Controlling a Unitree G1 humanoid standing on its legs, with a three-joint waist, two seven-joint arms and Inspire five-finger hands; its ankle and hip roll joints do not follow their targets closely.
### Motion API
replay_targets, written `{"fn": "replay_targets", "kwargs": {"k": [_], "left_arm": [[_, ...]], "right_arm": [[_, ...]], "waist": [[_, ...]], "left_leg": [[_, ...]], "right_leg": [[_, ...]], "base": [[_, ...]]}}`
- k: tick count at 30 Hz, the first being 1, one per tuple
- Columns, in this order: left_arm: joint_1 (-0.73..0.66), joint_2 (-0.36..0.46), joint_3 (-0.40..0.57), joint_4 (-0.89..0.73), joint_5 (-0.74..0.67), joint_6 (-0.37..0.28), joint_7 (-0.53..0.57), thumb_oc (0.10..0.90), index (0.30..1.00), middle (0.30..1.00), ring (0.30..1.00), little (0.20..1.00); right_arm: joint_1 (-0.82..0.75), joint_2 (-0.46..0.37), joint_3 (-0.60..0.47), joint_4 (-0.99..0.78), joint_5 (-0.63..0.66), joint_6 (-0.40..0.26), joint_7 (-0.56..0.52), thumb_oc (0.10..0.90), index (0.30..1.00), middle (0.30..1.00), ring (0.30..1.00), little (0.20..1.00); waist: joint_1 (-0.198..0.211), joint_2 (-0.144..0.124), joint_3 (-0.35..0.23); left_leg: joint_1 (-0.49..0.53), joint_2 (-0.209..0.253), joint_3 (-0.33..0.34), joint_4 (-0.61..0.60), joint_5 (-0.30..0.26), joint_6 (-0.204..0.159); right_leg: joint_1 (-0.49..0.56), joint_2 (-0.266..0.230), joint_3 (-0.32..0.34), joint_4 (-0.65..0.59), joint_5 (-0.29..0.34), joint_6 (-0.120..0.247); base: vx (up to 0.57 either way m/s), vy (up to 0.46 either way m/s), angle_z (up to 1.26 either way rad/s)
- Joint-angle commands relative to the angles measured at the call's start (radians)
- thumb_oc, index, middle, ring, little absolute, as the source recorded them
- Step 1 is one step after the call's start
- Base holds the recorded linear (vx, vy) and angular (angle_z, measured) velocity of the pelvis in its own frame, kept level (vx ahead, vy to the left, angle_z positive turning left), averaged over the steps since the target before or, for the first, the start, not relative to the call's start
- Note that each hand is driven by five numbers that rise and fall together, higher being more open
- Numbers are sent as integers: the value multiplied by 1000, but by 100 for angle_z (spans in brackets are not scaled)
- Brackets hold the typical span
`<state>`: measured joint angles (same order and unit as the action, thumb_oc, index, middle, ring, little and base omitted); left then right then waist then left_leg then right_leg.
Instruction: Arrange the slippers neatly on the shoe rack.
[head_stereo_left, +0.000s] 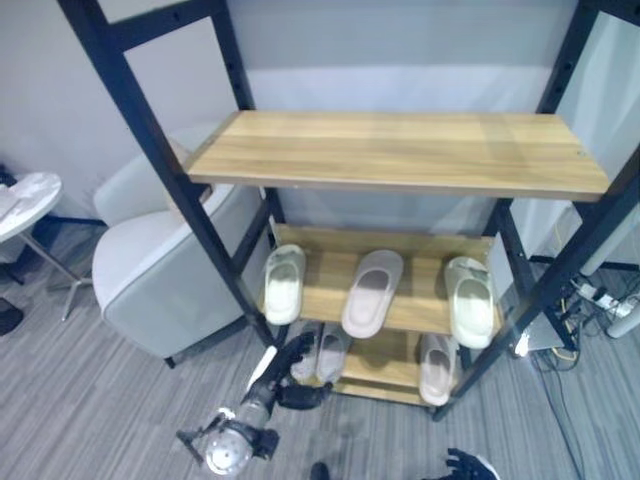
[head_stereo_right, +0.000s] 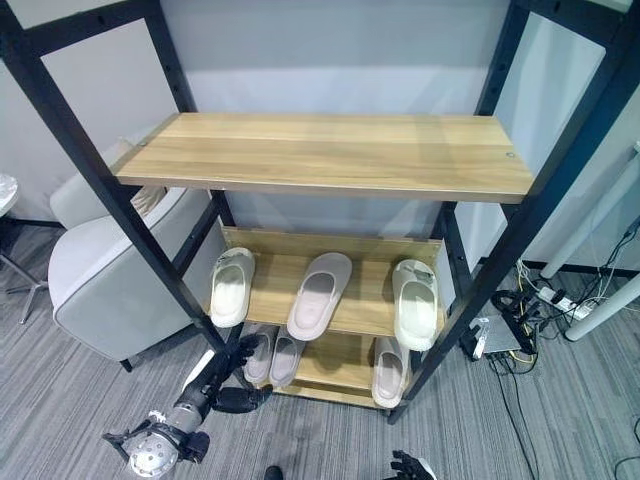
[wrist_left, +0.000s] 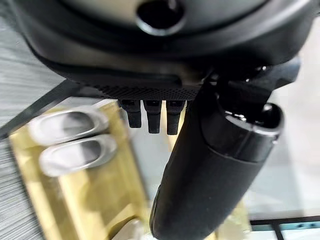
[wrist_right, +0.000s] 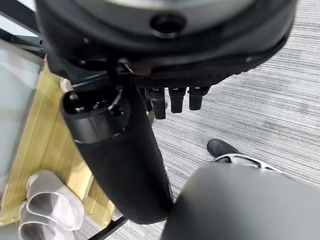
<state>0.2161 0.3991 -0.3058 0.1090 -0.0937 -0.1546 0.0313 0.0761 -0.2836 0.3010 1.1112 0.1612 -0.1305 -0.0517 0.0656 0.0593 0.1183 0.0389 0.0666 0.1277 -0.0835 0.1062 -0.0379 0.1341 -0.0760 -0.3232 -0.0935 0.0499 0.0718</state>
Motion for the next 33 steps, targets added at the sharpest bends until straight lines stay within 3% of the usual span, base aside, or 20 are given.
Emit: {"fn": "replay_targets", "kwargs": {"k": [1, 10, 23, 33], "left_arm": [[-114, 34, 45, -143, -58, -122, 10, 800, 900, 900, 900, 900], [-184, 22, 21, -157, -44, -130, 43, 800, 900, 900, 900, 900], [-606, 60, -81, 90, 323, -94, 233, 800, 900, 900, 900, 900], [-852, 106, -152, 332, 444, -32, 331, 800, 900, 900, 900, 900]], "right_arm": [[-60, -14, 23, 6, 3, -28, -4, 800, 900, 900, 900, 900], [-54, -6, 37, 5, 1, -26, -5, 800, 900, 900, 900, 900], [-9, -9, 57, -3, -2, -21, 8, 800, 900, 900, 900, 900], [-3, -25, 76, -19, -5, -34, 17, 800, 900, 900, 900, 900]], "waist": [[9, -46, 13], [-12, -44, 2], [-114, -51, -7], [-168, -62, 5]], "left_leg": [[28, -24, 1, 5, -46, -49], [44, -22, 11, -1, -53, -50], [41, -16, 79, -4, -86, -49], [-21, -9, 131, -4, -89, -45]], "right_leg": [[35, 15, 22, 6, -121, 34], [40, 16, 29, 6, -122, 36], [-9, 3, 89, 6, -89, 64], [-102, 6, 160, 6, -57, 80]], "base": [[0, 0, 0], [4, 1, 0], [35, 17, -11], [-13, 24, -27]]}}
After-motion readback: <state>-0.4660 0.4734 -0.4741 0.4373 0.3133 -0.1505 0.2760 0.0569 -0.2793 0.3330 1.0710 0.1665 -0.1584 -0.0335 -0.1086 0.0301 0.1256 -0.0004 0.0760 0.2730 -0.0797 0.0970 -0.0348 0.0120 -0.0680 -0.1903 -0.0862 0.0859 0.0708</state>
